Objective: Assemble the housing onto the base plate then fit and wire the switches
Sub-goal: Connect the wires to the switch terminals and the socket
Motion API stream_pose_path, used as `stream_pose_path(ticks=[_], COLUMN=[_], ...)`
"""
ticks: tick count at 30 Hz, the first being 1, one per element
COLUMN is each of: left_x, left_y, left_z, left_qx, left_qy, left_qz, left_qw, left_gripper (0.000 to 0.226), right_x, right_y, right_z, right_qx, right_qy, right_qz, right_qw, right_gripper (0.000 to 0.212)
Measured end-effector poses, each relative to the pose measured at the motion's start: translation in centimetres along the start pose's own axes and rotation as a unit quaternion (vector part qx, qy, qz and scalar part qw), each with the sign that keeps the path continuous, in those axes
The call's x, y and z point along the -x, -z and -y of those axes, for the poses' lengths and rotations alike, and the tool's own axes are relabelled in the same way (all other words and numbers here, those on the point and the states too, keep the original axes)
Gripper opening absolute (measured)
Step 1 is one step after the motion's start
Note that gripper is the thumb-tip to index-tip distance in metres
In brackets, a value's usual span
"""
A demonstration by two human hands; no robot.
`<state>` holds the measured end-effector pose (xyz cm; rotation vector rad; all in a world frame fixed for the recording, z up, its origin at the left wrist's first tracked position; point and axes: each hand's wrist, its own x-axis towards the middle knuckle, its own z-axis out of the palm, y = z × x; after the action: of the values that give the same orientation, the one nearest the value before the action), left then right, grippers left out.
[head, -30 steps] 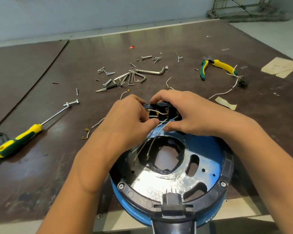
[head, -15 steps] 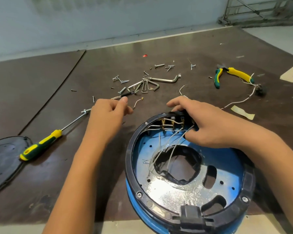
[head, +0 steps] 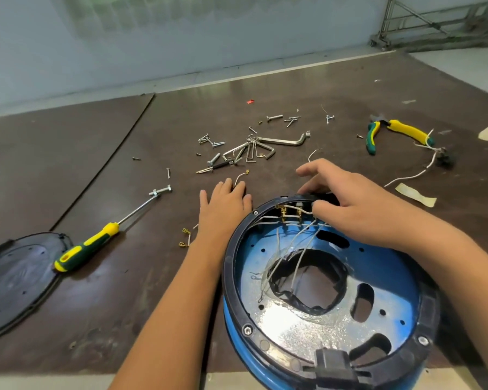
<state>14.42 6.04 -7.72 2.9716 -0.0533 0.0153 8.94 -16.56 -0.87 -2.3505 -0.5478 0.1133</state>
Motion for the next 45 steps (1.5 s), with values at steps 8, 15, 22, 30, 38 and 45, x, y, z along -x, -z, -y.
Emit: stream_pose_path(ticks=[8, 15, 22, 30, 38, 45], left_x=[-0.4, 0.1, 1.9, 9.3, 13.2, 13.3], left_y=[1.0, 1.1, 2.5, 8.4, 8.4, 7.3], left_z=[0.6, 0.5, -0.1, -4.1, -7.3, -8.6], left_qx=[-0.041, 0.043, 0.288, 0.547, 0.552, 0.527], left_qy=[0.016, 0.045, 0.075, 0.017, 0.025, -0.060], left_qz=[-0.088, -0.158, -0.219, -0.026, -0.048, -0.047], left_qw=[0.995, 0.986, 0.929, 0.836, 0.832, 0.846], left_gripper=[0.028, 0.015, 0.021, 0.017, 0.017, 0.016], right_x=[-0.2, -0.1, -0.2, 0.0, 1.7, 4.3], right_y=[-0.2, -0.3, -0.4, 0.3, 2.0, 2.3], right_z=[-0.4, -0.4, -0.8, -0.5, 0.3, -0.3], right_qx=[-0.014, -0.004, -0.021, -0.153, -0.268, -0.305], right_qy=[0.004, 0.018, 0.018, 0.068, 0.124, 0.070], right_qz=[-0.020, -0.019, -0.038, -0.140, -0.129, -0.143], right_qw=[1.000, 1.000, 0.999, 0.976, 0.947, 0.939], right_gripper=[0.036, 0.039, 0.047, 0.028, 0.018, 0.019])
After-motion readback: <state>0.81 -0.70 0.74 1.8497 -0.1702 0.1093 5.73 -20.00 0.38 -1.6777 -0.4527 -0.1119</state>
